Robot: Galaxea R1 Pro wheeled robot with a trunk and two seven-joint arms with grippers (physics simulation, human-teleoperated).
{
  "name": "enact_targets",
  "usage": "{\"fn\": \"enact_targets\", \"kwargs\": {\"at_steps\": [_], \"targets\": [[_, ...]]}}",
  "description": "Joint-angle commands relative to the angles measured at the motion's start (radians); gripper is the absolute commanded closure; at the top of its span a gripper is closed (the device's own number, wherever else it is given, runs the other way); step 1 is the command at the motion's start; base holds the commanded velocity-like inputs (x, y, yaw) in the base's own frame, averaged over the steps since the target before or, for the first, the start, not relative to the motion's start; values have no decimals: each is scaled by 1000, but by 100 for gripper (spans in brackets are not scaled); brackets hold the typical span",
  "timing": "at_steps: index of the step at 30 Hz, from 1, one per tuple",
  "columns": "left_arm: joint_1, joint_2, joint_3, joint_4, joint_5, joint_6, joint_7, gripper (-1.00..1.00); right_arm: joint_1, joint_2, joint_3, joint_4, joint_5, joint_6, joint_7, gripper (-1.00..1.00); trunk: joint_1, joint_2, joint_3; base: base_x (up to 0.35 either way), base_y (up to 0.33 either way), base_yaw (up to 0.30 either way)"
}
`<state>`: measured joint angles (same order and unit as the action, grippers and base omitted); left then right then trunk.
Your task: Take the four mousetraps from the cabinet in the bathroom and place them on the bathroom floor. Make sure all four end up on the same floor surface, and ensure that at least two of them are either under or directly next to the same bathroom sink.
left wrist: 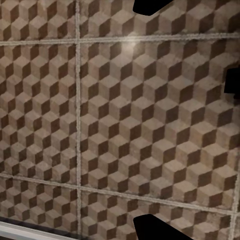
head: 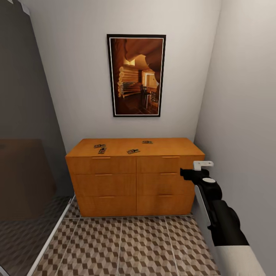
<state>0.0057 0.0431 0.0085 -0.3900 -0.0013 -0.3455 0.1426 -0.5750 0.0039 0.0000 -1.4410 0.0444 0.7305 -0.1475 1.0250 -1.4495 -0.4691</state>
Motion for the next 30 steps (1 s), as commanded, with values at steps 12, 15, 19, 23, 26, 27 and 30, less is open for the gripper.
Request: {"fn": "enact_targets", "kwargs": {"at_steps": [12,15,19,23,26,27,30], "targets": [[0,0,1,-1,0,-1,2,-100,-162,5,3,45,3,87,5,-100,0,-1,-1,0,0,0],[0,0,1,-1,0,-1,2,-100,-219,5,3,86,3,100,18,-100,0,-1,-1,0,0,0],[0,0,1,-1,0,-1,2,-100,-280,5,3,143,3,105,46,-100,0,-1,-1,0,0,0],[0,0,1,-1,0,-1,2,-100,-346,5,3,230,3,107,94,-100,0,-1,-1,0,0,0],[0,0,1,-1,0,-1,2,-100,-378,5,3,280,3,108,123,-100,0,-1,-1,0,0,0],[0,0,1,-1,0,-1,2,-100,-397,5,3,306,3,108,139,-100,0,-1,-1,0,0,0],[0,0,1,-1,0,-1,2,-100,-419,5,3,334,3,108,160,-100,0,-1,-1,0,0,0]]}}
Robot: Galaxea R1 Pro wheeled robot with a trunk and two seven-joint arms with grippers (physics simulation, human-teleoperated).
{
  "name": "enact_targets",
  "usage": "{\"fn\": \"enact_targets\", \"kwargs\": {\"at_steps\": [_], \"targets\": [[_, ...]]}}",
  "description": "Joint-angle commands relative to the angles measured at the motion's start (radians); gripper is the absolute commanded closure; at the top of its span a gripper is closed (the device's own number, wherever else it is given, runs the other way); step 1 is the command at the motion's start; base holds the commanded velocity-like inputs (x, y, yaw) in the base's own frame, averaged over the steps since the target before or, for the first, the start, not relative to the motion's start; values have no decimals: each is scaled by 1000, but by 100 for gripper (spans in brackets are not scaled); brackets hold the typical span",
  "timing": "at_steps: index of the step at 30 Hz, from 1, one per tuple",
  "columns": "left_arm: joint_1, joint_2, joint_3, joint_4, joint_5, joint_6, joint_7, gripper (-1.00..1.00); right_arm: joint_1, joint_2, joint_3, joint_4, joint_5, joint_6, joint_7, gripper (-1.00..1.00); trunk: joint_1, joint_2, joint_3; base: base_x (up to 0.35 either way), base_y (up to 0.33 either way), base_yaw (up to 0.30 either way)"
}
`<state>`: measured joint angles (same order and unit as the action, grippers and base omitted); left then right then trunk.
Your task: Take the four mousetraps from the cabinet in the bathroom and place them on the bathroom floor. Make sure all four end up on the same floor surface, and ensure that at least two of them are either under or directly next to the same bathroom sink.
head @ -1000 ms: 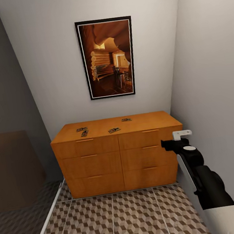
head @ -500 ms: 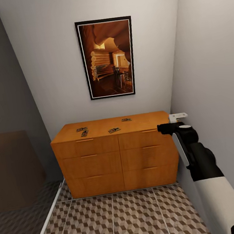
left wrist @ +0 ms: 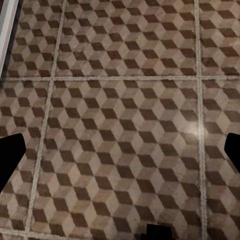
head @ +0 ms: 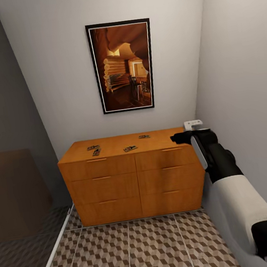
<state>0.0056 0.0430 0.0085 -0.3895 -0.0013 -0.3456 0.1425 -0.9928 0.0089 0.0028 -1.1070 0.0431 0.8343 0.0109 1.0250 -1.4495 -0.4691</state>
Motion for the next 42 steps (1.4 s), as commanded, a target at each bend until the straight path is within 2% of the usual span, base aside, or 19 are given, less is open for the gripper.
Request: {"fn": "enact_targets", "kwargs": {"at_steps": [1,8,19,21,25,42], "targets": [[1,0,1,-2,0,-1,2,-100,-7,1,0,6,4,5,7,-100,0,-1,-1,0,0,0],[1,0,1,-2,0,-1,2,-100,-37,3,0,28,4,5,49,-100,0,-1,-1,0,0,0],[1,0,1,-3,0,-1,2,-100,-42,0,4,23,4,0,79,-100,0,-1,-1,0,0,0],[1,0,1,-3,0,-1,2,-100,-43,-4,6,21,6,-1,116,-100,0,-1,-1,0,0,0],[1,0,1,-3,-1,-1,2,-100,-42,-5,6,19,7,-1,137,-100,0,-1,-1,0,0,0],[1,-1,0,3,1,-1,2,-100,-42,-3,7,20,9,-1,144,-100,0,-1,-1,0,0,0]]}}
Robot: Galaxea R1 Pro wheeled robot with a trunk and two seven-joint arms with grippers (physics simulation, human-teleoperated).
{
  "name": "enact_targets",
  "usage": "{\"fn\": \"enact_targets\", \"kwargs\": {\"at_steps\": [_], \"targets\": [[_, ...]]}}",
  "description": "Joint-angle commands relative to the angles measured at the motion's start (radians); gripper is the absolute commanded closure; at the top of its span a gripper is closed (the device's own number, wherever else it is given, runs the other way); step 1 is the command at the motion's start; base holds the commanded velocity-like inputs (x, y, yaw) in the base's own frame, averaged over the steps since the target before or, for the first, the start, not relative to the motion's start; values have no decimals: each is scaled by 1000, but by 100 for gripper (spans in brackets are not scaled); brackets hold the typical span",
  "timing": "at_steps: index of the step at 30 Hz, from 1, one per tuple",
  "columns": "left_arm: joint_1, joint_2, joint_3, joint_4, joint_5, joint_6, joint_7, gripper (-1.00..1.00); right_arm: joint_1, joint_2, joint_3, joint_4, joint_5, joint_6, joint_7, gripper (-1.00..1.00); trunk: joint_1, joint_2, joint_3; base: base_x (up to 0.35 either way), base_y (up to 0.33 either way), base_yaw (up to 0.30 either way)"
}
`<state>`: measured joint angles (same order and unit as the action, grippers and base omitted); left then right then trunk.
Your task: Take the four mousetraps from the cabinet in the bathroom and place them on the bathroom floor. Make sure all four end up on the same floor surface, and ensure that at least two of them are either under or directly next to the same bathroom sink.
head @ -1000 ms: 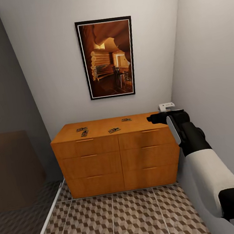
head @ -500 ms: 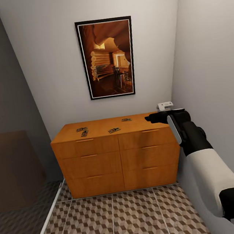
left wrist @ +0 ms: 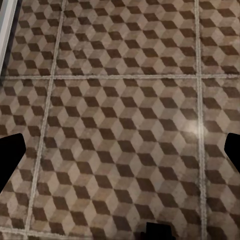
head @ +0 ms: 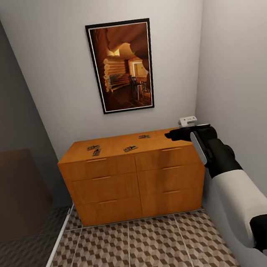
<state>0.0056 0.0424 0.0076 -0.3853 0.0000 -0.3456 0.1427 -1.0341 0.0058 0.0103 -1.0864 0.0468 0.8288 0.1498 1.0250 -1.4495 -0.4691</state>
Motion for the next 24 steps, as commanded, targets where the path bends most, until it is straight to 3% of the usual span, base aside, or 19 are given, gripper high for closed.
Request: {"fn": "enact_targets", "kwargs": {"at_steps": [1,10,24], "targets": [[1,0,0,2,0,-1,2,-100,-1,1,0,-1,5,4,5,-100,0,-1,-1,0,0,0],[1,7,-3,93,-3,-5,2,-100,0,2,0,8,7,4,4,-100,0,-1,-1,0,0,0],[1,8,-5,125,-2,-6,2,-100,0,3,1,14,7,3,4,-100,0,-1,-1,35,0,0]]}}
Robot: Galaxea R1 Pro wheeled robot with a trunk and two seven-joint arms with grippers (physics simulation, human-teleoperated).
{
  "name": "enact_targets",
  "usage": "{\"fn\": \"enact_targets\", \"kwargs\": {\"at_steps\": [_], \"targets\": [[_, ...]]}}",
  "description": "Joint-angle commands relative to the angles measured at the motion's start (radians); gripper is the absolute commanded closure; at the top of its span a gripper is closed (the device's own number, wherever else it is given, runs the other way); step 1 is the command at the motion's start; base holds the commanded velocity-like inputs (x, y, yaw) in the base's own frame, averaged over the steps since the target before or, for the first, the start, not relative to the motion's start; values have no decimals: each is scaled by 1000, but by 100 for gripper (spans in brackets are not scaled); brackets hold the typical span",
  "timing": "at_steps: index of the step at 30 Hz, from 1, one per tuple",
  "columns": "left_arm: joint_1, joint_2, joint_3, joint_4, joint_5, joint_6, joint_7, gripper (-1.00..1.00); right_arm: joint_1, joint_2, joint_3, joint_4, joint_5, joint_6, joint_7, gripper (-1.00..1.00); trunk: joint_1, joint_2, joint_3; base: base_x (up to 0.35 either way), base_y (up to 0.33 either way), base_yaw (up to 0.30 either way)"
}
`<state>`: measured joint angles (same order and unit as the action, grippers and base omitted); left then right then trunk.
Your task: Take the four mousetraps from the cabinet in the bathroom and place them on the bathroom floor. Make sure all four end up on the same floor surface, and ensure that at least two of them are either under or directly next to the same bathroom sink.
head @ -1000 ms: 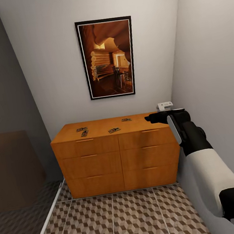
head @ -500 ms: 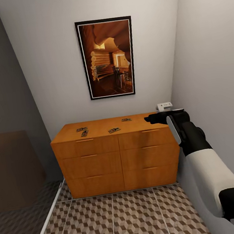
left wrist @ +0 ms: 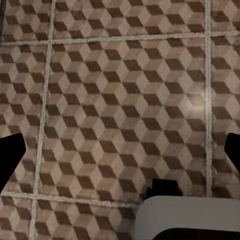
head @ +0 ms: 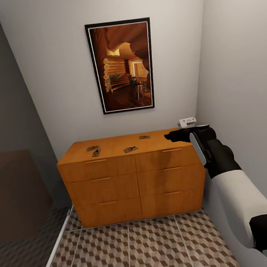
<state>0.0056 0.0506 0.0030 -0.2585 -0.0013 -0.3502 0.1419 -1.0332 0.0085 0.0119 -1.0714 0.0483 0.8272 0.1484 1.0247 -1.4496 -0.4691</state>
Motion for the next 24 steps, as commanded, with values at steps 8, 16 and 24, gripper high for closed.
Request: {"fn": "enact_targets", "kwargs": {"at_steps": [8,16,24], "targets": [[1,0,1,0,1,-1,2,-100,-1,2,1,15,5,-1,5,-100,0,0,-1,277,0,0],[1,0,2,1,3,-1,2,-100,0,2,2,37,5,-9,5,-100,0,0,-1,322,0,0],[1,1,2,1,3,-1,2,-100,0,2,2,42,5,-15,5,-100,0,0,-1,328,1,0]]}}
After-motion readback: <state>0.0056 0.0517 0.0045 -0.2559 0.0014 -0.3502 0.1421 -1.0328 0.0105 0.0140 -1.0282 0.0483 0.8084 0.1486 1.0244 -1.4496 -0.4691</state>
